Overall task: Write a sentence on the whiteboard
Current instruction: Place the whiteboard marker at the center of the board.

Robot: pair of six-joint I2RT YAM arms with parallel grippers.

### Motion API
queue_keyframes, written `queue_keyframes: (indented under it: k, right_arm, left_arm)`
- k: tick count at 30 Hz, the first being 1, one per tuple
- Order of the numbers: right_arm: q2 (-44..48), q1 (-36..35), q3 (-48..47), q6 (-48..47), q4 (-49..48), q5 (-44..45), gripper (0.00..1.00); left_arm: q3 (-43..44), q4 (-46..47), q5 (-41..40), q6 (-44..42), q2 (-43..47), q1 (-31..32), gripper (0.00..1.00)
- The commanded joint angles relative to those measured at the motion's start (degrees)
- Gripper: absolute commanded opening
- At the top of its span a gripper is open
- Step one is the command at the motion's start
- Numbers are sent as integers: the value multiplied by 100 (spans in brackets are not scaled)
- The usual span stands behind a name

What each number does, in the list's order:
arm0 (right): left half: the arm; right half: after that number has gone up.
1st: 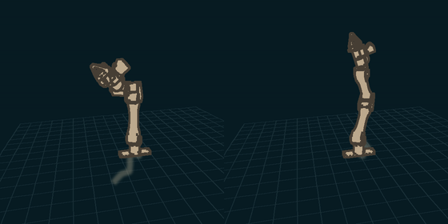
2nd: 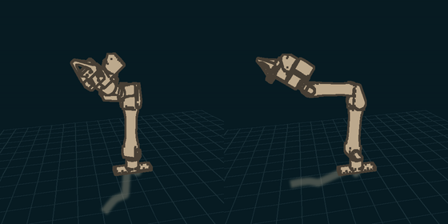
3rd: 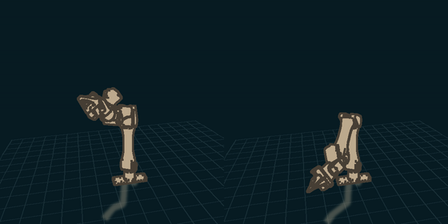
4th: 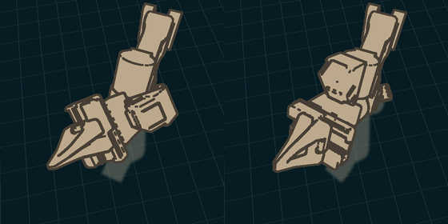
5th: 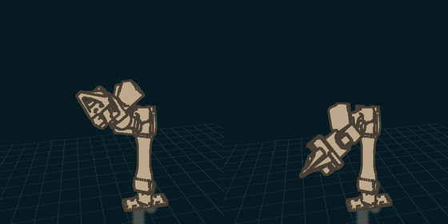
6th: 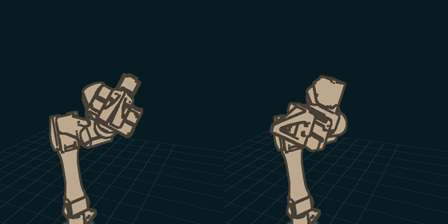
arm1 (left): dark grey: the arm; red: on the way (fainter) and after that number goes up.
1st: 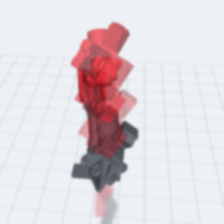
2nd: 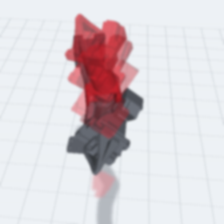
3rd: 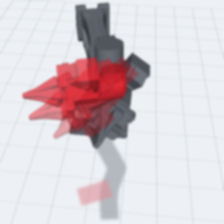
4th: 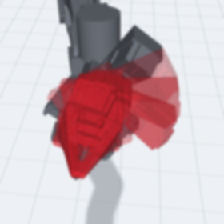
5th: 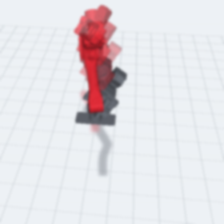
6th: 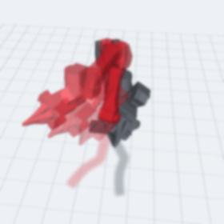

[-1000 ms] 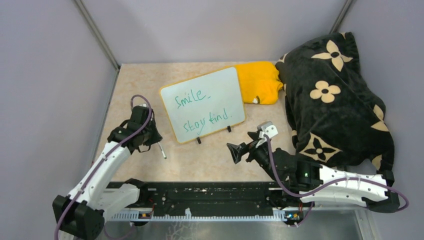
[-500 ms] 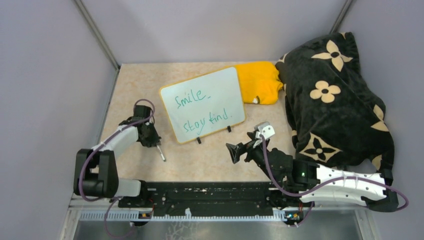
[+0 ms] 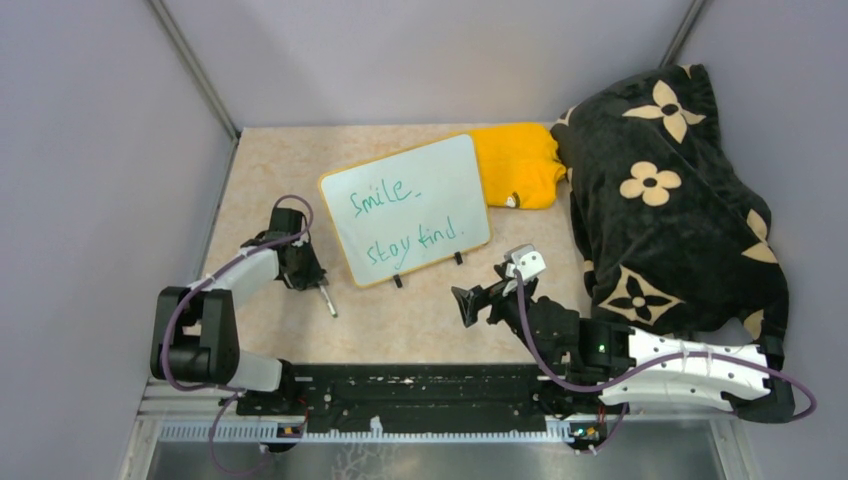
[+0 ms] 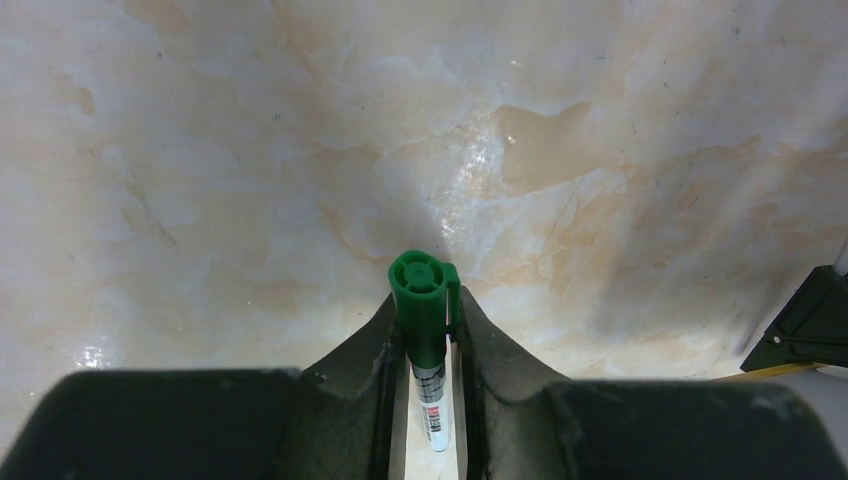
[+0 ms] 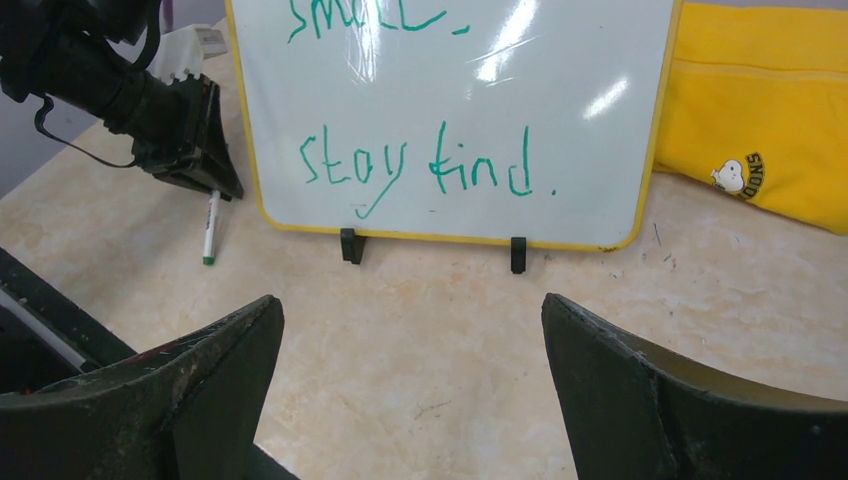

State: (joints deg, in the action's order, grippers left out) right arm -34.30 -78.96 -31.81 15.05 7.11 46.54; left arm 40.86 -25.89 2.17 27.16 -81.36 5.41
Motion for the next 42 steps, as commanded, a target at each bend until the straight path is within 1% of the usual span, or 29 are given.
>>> queue_keyframes:
  k: [1, 8, 13, 23, 37, 39, 42]
  right_arm:
    - [4, -6, -197, -22, -24, 98, 97]
    - [74, -6, -177, -11, 22, 90, 97]
    - [136, -7, -169, 25, 88, 98, 97]
    - [238, -10, -141, 81, 157, 121, 97]
    - [163, -10, -134, 86, 141, 100, 97]
    - [161, -7, -132, 95, 149, 100, 97]
    - [161, -7, -132, 108, 166, 105, 96]
  left_arm:
    - [1, 87, 73, -79, -185, -14, 25]
    - [-13, 85, 87, -61, -209, -14, 27]
    - [-25, 77, 110, -61, -213, -14, 32]
    - [-34, 72, 191, -48, -212, -14, 35]
    - [-67, 73, 219, -13, -9, -14, 36]
    - [-72, 74, 200, -13, 41, -14, 34]
    - [-80, 97, 232, -16, 95, -14, 29]
